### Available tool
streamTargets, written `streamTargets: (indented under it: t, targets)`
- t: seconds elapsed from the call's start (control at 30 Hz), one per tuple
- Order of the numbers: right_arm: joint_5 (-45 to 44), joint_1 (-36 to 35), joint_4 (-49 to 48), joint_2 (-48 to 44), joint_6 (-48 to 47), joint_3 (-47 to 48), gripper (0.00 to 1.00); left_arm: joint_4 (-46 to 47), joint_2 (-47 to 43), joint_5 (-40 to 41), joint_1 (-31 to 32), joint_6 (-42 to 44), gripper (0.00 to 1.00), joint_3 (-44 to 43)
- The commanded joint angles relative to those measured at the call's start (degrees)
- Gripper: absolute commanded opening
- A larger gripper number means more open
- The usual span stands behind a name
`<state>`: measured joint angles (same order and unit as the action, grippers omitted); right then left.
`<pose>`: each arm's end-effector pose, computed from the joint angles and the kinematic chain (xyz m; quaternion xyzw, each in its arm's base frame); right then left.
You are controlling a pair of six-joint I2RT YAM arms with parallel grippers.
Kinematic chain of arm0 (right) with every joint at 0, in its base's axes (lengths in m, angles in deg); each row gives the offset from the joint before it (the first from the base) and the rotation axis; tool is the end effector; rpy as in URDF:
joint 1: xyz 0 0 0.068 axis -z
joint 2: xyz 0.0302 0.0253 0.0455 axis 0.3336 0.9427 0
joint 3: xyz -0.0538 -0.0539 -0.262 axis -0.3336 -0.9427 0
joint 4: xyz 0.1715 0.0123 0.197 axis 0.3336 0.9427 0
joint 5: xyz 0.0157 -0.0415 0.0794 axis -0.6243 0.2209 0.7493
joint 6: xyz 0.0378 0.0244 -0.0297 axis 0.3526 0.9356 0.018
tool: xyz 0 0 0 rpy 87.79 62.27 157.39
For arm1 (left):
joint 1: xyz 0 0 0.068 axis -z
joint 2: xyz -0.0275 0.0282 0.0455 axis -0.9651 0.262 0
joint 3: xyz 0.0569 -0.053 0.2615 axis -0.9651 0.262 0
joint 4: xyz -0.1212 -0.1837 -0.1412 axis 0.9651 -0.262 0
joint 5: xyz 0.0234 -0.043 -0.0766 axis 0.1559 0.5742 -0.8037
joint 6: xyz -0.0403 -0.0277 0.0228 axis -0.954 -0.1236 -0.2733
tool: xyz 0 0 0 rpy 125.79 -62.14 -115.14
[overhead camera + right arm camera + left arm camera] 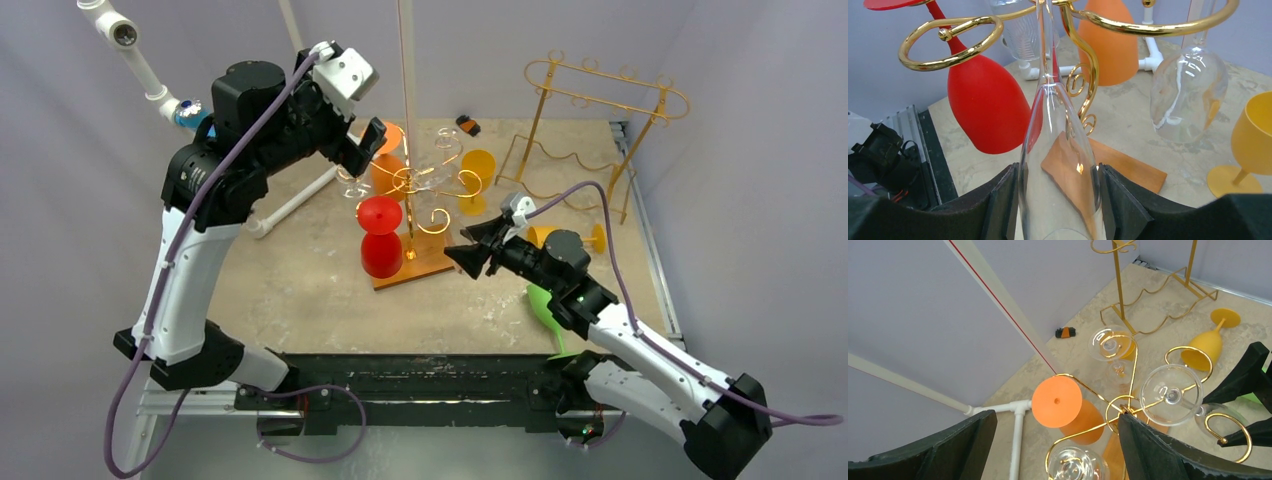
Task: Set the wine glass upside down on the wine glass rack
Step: Turn the wine glass upside down at the wine rack.
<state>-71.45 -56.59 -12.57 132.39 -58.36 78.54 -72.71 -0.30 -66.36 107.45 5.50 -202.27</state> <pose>0.1601 0.1343 0.3037 -0.2607 0.6561 0.3798 0.5978 0.1906 -0.1247 0.5596 0.3394 0.7088 -0.1165 0.6074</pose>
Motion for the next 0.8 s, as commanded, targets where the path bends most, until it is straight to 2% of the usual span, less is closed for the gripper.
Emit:
streamTargets:
  t: [0.0, 0.1, 0.33, 0.77]
  targets:
    - [1.8, -0.4, -7.8, 0.1, -1.3, -0.3, 0.00, -14.5, 4.7, 9.3, 0.0, -6.0, 1.00, -8.3]
    - [2.2, -0.7, -8.3, 0.6, -1.8, -0.4, 0.00, -19.3, 8.1, 9.7, -0.1, -5.9, 1.00, -12.8]
    - [2.9, -1.6, -8.7, 1.6, -2.9, -0.8, 0.00, -21.8, 8.5, 9.7, -0.1, -6.5, 1.00, -12.5]
    - [3.9, -3.5, -15.7, 4.0, -3.9, -3.0, 0.00, -9.1, -1.2, 13.1, -0.2, -5.3, 1.00, 0.7]
